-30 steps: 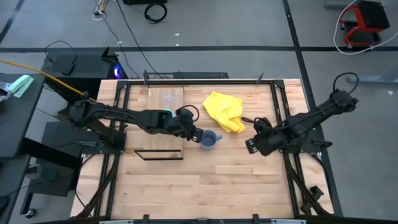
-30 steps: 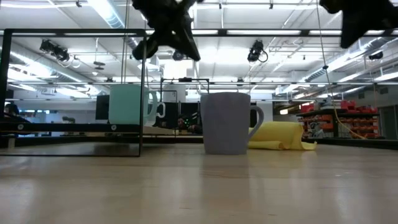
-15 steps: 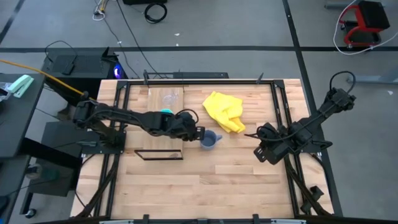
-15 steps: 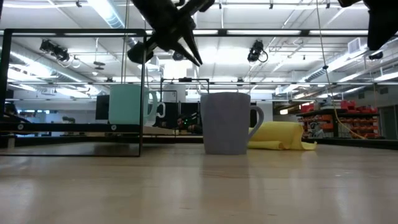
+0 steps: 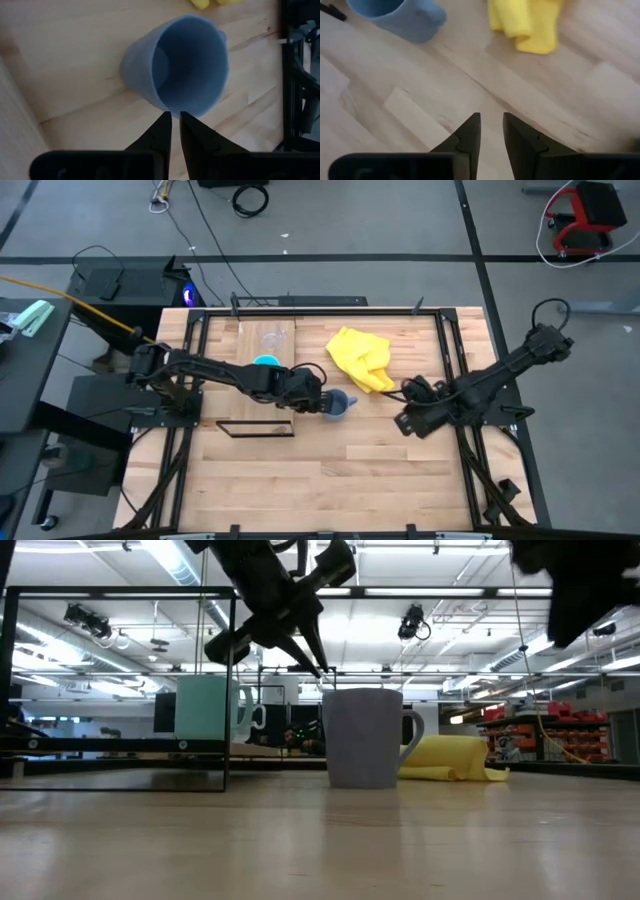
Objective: Stack small to large cups/mugs on shelf
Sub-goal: Put the blue mug on the shelf
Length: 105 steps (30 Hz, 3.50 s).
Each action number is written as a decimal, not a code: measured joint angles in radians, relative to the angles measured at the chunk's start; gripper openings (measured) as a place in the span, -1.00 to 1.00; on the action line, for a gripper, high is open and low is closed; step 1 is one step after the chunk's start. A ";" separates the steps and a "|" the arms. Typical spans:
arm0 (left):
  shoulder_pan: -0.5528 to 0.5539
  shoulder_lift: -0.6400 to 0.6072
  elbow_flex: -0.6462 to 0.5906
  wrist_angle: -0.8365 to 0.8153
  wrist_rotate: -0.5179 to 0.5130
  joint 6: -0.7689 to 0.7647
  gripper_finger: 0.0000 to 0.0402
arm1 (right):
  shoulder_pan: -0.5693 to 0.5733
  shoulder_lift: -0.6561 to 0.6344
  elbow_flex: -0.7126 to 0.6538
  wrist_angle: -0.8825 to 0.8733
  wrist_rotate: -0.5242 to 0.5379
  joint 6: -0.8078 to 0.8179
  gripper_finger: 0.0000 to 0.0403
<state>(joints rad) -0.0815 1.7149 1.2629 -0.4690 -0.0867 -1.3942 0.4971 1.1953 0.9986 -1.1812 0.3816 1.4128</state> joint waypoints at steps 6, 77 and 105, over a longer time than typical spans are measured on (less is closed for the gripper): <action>0.016 0.000 0.000 -0.008 -0.002 0.011 -0.77 | -0.164 0.004 -0.172 0.327 -0.086 -0.130 -0.57; 0.039 0.000 0.000 -0.217 0.013 -0.109 -0.69 | -0.468 0.374 -0.065 0.990 -0.323 -0.481 -0.56; 0.038 0.001 0.001 -0.199 0.026 -0.106 -0.58 | -0.468 0.378 -0.068 0.835 -0.259 -0.497 -0.56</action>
<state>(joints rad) -0.0433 1.7157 1.2636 -0.6685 -0.0612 -1.5002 0.0296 1.5730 0.9310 -0.3462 0.1227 0.9161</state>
